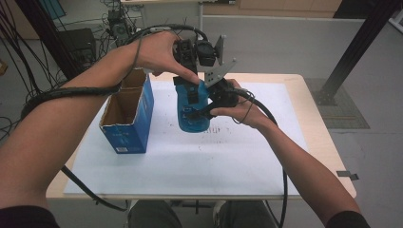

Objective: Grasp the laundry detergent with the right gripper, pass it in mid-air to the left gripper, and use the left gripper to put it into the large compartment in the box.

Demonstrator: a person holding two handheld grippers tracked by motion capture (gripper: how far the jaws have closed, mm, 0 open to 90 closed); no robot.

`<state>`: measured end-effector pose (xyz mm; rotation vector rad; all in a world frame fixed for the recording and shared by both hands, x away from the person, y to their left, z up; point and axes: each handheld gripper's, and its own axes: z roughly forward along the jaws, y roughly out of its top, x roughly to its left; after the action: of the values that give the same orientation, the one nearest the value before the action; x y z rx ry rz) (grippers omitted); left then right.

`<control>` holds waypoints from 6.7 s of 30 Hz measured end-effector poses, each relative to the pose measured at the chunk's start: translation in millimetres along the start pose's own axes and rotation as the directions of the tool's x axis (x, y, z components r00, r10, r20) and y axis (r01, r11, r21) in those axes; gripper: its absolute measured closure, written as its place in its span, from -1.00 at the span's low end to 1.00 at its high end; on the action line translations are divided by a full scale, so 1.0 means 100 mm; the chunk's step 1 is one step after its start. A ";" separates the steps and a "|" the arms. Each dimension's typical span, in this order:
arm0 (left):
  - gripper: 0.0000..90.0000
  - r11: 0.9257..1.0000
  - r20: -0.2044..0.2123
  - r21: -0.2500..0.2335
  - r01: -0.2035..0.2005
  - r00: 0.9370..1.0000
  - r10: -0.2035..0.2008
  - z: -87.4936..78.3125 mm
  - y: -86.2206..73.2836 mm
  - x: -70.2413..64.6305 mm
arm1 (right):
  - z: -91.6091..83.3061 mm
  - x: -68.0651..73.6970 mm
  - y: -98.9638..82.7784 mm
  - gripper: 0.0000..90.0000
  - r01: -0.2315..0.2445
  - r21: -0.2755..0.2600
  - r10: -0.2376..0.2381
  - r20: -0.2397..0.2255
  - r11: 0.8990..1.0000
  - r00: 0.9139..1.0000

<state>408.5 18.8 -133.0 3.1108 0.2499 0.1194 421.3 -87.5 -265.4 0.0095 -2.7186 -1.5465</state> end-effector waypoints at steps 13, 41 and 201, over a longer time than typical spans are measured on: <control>-0.88 1.000 0.009 0.016 -0.017 1.000 0.017 0.04 0.02 -0.05 | -0.02 0.05 0.04 -0.02 0.031 -0.018 -0.032 -0.007 0.999 0.999; -0.88 0.999 0.007 0.016 -0.037 0.999 0.037 0.10 0.06 -0.09 | -0.02 0.06 0.01 -0.02 0.029 -0.015 -0.029 -0.004 0.999 1.000; -0.16 0.999 0.013 0.016 -0.036 0.999 0.035 0.13 0.02 -0.07 | 0.01 0.07 -0.01 -0.05 0.038 -0.050 -0.039 -0.009 0.998 0.999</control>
<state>402.9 15.6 -146.1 3.1316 0.1963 0.0989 414.1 -86.9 -266.7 0.0695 -2.6869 -1.6186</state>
